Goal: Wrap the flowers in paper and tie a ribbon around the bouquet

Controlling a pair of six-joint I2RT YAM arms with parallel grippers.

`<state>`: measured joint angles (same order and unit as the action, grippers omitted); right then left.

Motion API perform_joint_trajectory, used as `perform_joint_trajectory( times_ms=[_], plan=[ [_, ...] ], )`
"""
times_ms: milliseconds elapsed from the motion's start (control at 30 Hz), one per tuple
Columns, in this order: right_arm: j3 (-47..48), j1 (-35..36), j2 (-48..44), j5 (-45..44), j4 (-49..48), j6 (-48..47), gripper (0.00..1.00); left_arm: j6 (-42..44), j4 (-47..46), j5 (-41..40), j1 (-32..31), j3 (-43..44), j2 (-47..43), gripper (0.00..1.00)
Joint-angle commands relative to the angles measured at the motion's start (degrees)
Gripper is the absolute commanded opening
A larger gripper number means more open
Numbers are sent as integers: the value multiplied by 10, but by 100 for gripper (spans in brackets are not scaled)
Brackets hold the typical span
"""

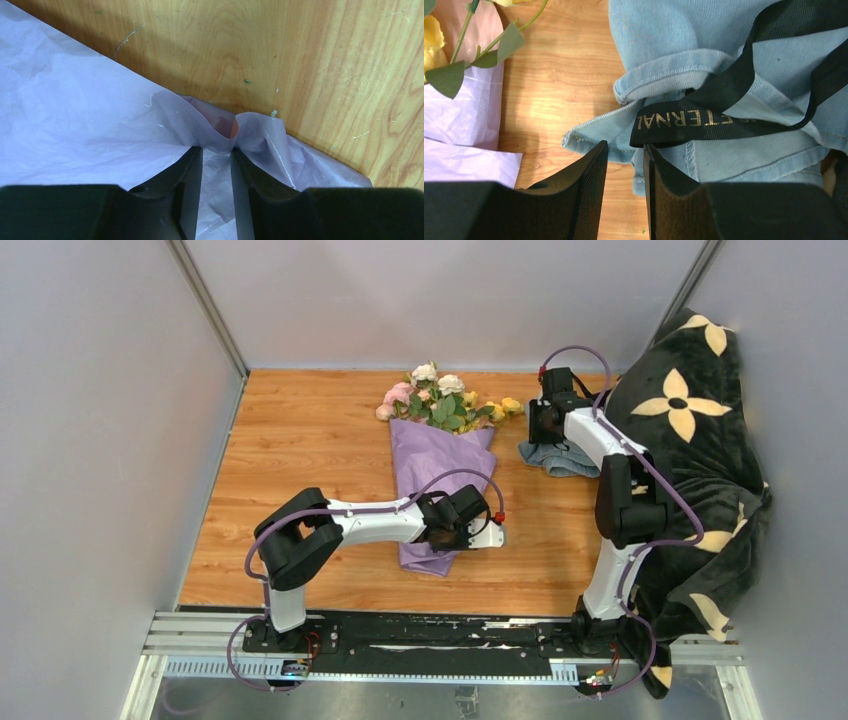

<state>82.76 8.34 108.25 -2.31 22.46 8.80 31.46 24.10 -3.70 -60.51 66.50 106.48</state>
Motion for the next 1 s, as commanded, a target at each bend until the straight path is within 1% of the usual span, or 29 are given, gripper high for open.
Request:
perform_joint_trajectory(
  times_ms=[0,33,133,267,400,533,600,633,667,700,733,967],
  plan=[
    [34,10,20,-32,4,-49,35,-12,21,39,-4,-26,57,35],
    [40,10,23,-41,3,-59,34,-12,21,26,-4,-26,57,35],
    [52,10,33,-57,3,-80,34,-12,21,27,-4,-26,58,35],
    [77,10,58,-63,18,-85,33,-11,22,23,-4,-25,61,35],
    [85,10,64,-84,20,-85,30,-11,24,25,-4,-26,60,35],
    [96,10,72,-79,23,-110,29,-11,25,27,-4,-26,60,35],
    [99,10,75,-73,25,-114,25,-10,25,26,-4,-26,60,36],
    [100,10,76,-72,26,-115,19,-10,25,26,-4,-26,60,36],
    [101,10,77,-72,28,-115,10,-10,25,26,-4,-26,60,36],
    [100,9,76,-73,29,-114,4,-10,25,26,-4,-26,60,36],
    [99,9,73,-72,29,-113,0,-10,26,26,-4,-26,60,36],
    [83,5,8,-65,34,-106,0,-9,26,24,-4,-26,59,36]
  ],
)
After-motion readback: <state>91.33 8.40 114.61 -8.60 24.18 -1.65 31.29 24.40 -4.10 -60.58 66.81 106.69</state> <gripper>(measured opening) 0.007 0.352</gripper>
